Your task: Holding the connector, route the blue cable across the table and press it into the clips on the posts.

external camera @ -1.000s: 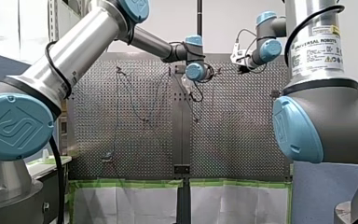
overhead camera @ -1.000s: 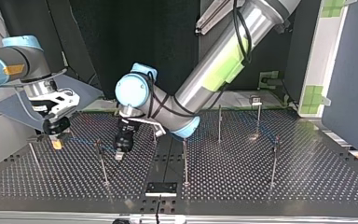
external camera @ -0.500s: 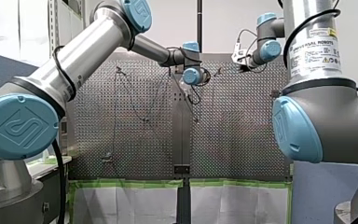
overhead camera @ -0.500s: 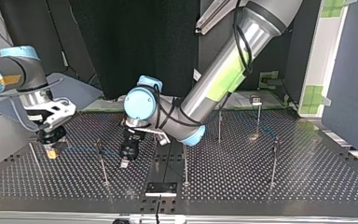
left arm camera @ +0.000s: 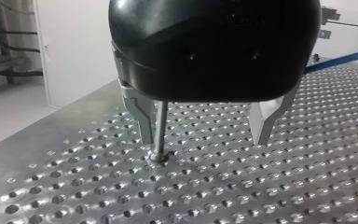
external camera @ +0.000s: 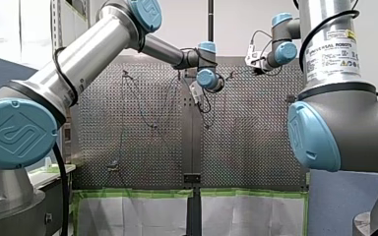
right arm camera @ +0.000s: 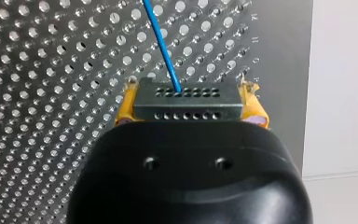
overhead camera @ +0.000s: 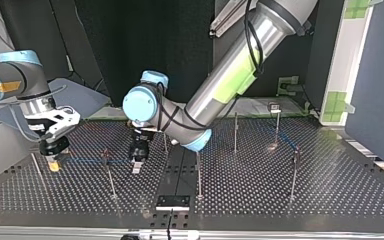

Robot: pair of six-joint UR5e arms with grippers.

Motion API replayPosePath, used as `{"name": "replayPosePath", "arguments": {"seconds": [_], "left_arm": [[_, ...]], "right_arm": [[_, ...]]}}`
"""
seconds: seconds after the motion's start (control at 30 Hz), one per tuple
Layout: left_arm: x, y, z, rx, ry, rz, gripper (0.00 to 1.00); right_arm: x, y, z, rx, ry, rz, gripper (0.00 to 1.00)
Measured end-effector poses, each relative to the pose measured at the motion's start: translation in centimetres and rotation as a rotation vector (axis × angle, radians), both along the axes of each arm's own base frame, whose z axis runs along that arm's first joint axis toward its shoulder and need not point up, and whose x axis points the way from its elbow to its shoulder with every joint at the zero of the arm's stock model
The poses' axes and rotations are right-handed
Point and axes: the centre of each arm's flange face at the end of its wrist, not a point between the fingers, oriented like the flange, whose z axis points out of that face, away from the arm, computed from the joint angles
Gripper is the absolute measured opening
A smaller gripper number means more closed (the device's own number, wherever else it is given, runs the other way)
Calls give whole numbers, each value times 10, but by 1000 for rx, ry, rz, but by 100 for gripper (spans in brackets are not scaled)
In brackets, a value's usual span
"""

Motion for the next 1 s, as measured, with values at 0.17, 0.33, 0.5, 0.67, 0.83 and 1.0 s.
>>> {"name": "replayPosePath", "arguments": {"seconds": [0.17,0.33,0.5,0.67,0.83,1.0], "left_arm": [[-12,-4,-4,21,34,20,100],[-25,-9,-6,36,67,21,100],[-43,-9,0,49,98,36,100],[-64,-5,9,57,120,25,100],[-87,-8,21,49,113,-11,100],[-109,-14,33,26,89,-55,100]], "right_arm": [[1,1,0,1,1,9,0],[3,2,-1,4,1,17,0],[6,4,-1,6,3,23,0],[8,5,-2,8,4,28,0],[10,6,-2,9,5,32,0],[12,7,-2,10,4,36,0]]}}
